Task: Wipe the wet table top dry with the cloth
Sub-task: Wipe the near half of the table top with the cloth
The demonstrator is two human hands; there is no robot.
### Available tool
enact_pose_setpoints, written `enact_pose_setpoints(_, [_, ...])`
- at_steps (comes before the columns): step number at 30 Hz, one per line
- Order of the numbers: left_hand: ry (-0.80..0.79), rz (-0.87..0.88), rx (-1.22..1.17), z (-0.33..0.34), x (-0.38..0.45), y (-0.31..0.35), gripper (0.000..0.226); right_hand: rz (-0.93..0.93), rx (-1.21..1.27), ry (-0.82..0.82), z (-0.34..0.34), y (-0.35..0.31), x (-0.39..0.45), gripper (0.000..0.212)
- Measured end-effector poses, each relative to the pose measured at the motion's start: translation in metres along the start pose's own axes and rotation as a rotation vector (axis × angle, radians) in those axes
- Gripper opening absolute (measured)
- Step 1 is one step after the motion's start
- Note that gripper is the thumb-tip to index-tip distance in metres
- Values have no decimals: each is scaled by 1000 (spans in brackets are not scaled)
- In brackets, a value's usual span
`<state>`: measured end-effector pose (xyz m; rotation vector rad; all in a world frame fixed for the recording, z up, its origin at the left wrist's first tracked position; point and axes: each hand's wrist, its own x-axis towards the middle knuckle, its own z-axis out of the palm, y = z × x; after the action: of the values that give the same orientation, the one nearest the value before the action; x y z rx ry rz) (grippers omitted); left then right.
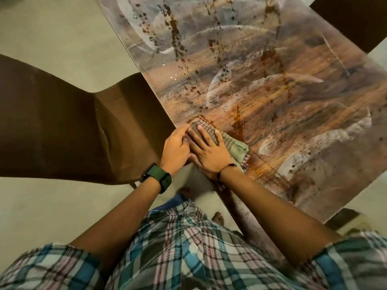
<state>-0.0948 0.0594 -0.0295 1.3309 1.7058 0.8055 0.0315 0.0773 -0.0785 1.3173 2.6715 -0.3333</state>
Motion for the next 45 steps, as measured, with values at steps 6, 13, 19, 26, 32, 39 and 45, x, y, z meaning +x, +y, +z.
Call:
enact_pose_setpoints(6, [-14, 12, 93, -14, 9, -6, 45, 317, 126, 16, -21, 23, 68, 52])
enact_pose_setpoints(13, [42, 30, 117, -4, 16, -13, 40, 95, 59, 26, 5, 4, -6, 61])
enact_pose_setpoints(19, [-27, 89, 159, -7, 32, -13, 41, 267, 70, 16, -13, 46, 36, 51])
enact_pose_setpoints(26, [-112, 212, 173, 9, 52, 1, 42, 244, 120, 48, -3, 25, 0, 55])
enact_pose_setpoints(32, [-349, 279, 227, 37, 62, 1, 50, 281, 31, 57, 2, 57, -18, 56])
enact_pose_setpoints(39, [-374, 375, 352, 45, 60, -14, 63, 469, 93, 22, -6, 46, -12, 52])
enact_pose_setpoints(45, [-368, 455, 456, 61, 66, -13, 78, 271, 24, 106, 25, 48, -67, 49])
